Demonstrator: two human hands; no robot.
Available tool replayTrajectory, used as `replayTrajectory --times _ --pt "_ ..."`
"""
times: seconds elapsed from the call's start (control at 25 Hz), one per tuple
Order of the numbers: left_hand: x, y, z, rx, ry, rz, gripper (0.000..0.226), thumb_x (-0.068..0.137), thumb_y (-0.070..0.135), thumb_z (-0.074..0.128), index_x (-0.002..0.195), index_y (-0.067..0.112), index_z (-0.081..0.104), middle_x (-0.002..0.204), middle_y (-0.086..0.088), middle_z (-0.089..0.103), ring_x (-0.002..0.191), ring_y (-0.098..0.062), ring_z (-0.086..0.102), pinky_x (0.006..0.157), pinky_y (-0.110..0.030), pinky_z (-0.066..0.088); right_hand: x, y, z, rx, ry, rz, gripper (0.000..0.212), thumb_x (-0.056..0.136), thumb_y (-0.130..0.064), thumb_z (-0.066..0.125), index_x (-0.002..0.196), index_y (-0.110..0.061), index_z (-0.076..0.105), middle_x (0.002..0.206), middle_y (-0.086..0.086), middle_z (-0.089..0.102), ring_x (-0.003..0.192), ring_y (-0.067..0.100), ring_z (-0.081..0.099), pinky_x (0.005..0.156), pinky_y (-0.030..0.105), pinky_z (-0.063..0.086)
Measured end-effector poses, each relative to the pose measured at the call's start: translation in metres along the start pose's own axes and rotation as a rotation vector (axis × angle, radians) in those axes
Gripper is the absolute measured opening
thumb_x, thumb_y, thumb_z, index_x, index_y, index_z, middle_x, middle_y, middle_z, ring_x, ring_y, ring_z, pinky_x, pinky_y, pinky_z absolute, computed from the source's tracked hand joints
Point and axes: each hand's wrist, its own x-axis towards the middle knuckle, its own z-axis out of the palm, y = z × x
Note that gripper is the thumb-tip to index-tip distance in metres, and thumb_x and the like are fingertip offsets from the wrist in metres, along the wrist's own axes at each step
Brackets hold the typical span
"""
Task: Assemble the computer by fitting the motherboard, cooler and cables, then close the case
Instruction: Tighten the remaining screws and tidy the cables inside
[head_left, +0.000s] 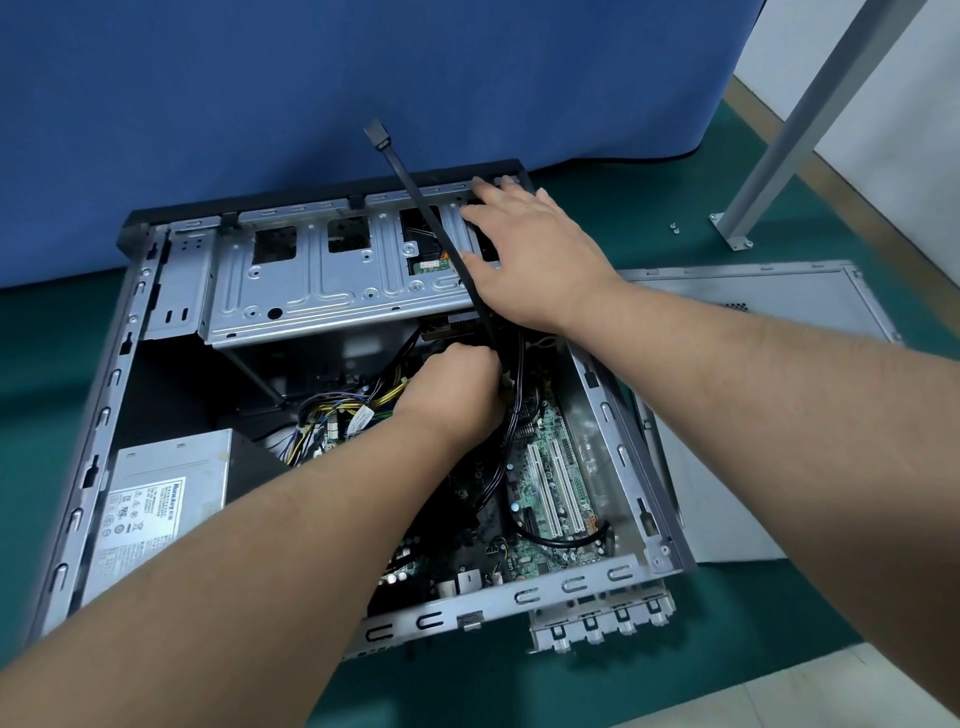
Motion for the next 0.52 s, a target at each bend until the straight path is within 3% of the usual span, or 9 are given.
replayTrajectory --times 0.2,0.36,0.52 --pt "-0.0070 0.0033 -0.0024 -0.031 0.039 0.017 0.014 0.094 0.018 0.056 0.087 0.018 0.044 0.093 -0.019 0.064 0.088 -0.046 0.062 0.067 -0.037 0.039 -0.0002 0.0012 0.0010 0.010 0.003 -0.001 0.056 0.103 -0.045 0.040 0.155 -0.022 0.040 0.169 0.000 0.020 0.157 0.020 0.012 0.128 0.041 0.005" --pt "-0.0032 0.0036 -0.0044 -0.053 0.034 -0.039 0.036 0.092 0.013 0.056 0.066 0.019 0.033 0.069 -0.005 0.047 0.084 -0.045 0.061 0.065 -0.036 0.036 0.0004 0.0016 0.0008 0.017 0.006 -0.003 0.056 0.103 -0.044 0.041 0.155 -0.022 0.041 0.169 0.000 0.020 0.157 0.020 0.011 0.128 0.041 0.005" --pt "-0.0053 0.0065 -0.0029 -0.014 0.026 -0.075 0.019 0.093 0.020 0.058 0.078 0.018 0.047 0.074 -0.003 0.046 0.085 -0.042 0.063 0.065 -0.037 0.041 -0.0002 0.0017 0.0010 0.024 0.008 -0.001 0.055 0.103 -0.044 0.041 0.154 -0.022 0.041 0.169 -0.001 0.020 0.157 0.020 0.011 0.128 0.040 0.005"
